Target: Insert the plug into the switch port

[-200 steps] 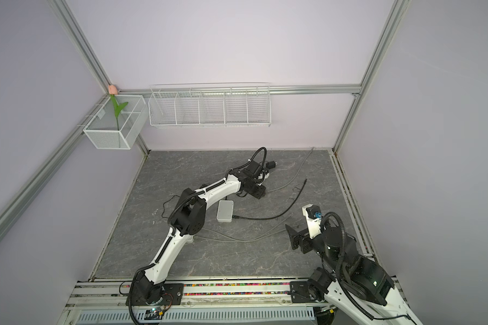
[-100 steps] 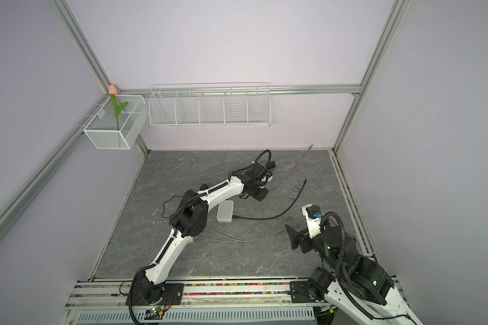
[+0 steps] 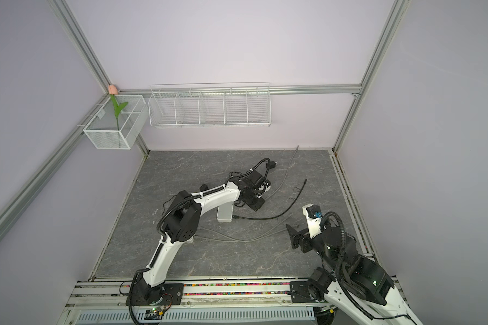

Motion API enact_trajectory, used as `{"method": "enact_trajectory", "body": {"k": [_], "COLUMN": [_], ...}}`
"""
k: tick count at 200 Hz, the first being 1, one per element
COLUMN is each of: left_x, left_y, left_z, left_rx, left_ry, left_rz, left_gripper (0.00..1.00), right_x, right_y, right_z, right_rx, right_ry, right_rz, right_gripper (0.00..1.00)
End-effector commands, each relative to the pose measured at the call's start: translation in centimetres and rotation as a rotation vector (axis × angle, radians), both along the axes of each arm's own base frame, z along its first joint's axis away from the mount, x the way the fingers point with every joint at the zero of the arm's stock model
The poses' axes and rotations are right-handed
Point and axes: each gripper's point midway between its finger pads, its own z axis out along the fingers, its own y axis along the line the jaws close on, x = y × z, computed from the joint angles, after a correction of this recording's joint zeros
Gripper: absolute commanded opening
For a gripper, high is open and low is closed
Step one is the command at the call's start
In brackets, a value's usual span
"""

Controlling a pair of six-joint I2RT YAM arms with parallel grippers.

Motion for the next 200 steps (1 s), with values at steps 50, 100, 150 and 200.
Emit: {"method": "enact_trajectory", "body": {"k": [50, 100, 150, 200], "left_x": [-1.1, -1.2, -2.8, -3.9], "left_y": [5.1, 6.5, 8.2, 13.5], "left_z": [-0.7, 1.5, 7.7, 11.1], "left_rx": [0.164, 0.107, -0.129, -0.423], "left_ry": [-0.085, -0.125, -0.167, -0.115], "left_rz": [0.006, 0.058, 0.134, 0.366], "left_gripper": [0.03, 0.4, 0.5, 0.53], "right_x": [1.2, 3.5, 6.1, 9.6], "right_y": [1.2, 2.4, 8.6, 15.3], "right_z": [-0.7, -0.6, 0.9, -1.3], "right_rx": [-0.04, -0.169, -0.212, -0.431], "right_ry": [0.039, 0.043, -0.107, -0.109], "right_rz": [-0.001, -0.008, 0.223, 0.586], "right_gripper": [0.95, 0.95, 0.96, 0.92]}}
